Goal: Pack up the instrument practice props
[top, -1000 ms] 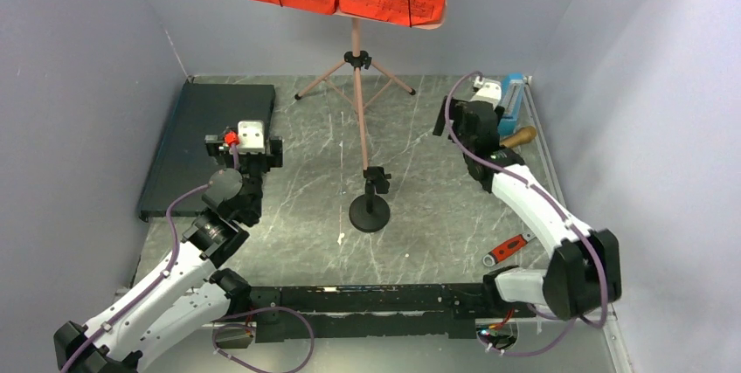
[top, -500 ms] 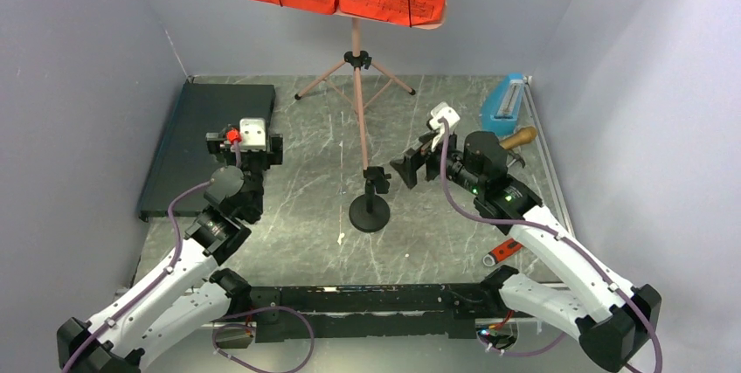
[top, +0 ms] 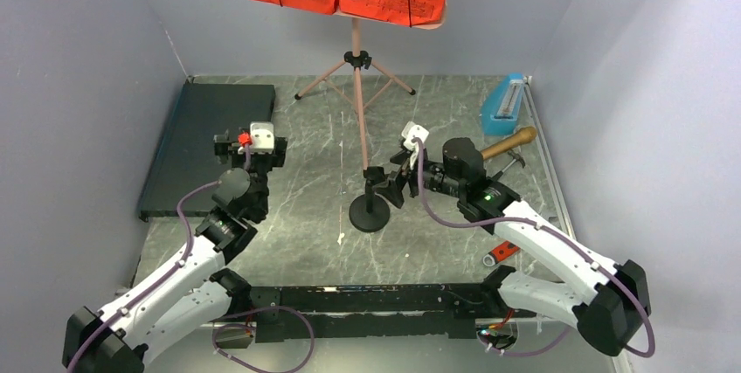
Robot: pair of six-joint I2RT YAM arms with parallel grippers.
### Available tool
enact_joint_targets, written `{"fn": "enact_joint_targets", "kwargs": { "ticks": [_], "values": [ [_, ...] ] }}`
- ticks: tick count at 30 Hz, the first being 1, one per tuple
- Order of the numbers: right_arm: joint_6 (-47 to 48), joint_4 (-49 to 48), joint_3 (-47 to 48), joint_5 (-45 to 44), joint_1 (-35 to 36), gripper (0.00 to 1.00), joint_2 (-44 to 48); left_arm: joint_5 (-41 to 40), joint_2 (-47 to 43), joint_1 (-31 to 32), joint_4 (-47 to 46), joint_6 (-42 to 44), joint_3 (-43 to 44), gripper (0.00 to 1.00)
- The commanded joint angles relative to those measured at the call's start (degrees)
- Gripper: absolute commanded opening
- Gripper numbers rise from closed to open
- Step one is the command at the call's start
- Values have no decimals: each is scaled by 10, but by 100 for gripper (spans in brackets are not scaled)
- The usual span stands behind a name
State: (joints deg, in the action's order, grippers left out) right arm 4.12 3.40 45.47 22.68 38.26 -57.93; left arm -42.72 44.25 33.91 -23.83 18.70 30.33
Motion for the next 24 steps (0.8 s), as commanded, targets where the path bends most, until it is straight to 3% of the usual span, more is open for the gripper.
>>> {"fn": "enact_joint_targets", "kwargs": {
  "ticks": [1, 8, 12, 16, 18, 24],
  "values": [
    [38, -117, -33, 19, 1, 85, -20, 12, 8, -5, -48, 24, 0, 92],
    [22, -149, -23, 55, 1, 62, -69, 14, 31, -5, -60, 33, -5, 92],
    [9, -116, 12, 56, 1, 38, -87, 21, 47, -6, -94, 43, -23, 93],
    [32, -84, 23, 17, -3, 7, -90, 19, 42, -6, -25, 2, 14, 92],
    [36, -71, 29, -8, -13, 0, -88, 23, 28, -6, 2, -13, 24, 92],
    [15, -102, 30, -46, -90, 0, -88, 25, -16, -6, 42, -52, 39, 92]
  ]
}}
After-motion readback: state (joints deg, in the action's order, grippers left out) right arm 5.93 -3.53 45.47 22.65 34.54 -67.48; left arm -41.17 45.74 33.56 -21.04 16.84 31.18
